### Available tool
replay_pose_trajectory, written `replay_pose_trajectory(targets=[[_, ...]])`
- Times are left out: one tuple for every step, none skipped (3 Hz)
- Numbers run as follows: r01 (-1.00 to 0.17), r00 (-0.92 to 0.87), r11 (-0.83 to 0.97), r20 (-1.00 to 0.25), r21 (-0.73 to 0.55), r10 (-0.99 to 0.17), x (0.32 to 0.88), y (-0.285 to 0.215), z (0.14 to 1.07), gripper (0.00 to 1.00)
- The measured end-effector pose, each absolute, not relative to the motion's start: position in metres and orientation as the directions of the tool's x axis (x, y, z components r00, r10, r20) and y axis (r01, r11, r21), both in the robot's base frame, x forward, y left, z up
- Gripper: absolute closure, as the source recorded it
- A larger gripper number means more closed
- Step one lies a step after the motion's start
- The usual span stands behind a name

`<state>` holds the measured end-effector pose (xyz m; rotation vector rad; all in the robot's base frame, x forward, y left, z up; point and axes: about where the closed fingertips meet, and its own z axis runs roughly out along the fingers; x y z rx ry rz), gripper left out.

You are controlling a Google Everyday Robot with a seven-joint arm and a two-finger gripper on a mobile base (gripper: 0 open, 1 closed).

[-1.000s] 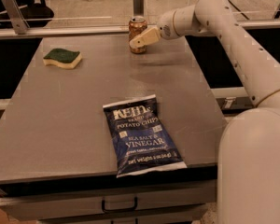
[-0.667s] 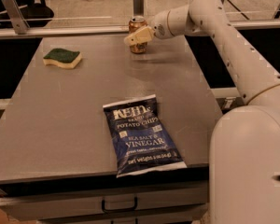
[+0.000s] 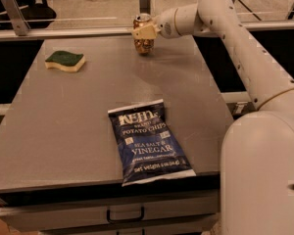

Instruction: Knock orange can over

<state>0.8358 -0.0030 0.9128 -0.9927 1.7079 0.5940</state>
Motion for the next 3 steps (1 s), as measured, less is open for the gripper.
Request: replay_pose_trajectory(targets=[[-0.840,-0.098,0.531,-0.931,-0.112,-0.353,0.823,-0.018,0.937,0.88],[-0.859,-0.081,0.488,-0.901,-0.154,-0.426,0.798,-0.028,0.947,1.00],[-0.889,-0.045,0.398,-0.821,-0.227,-0.568,0.768,-0.030,0.945,1.00]])
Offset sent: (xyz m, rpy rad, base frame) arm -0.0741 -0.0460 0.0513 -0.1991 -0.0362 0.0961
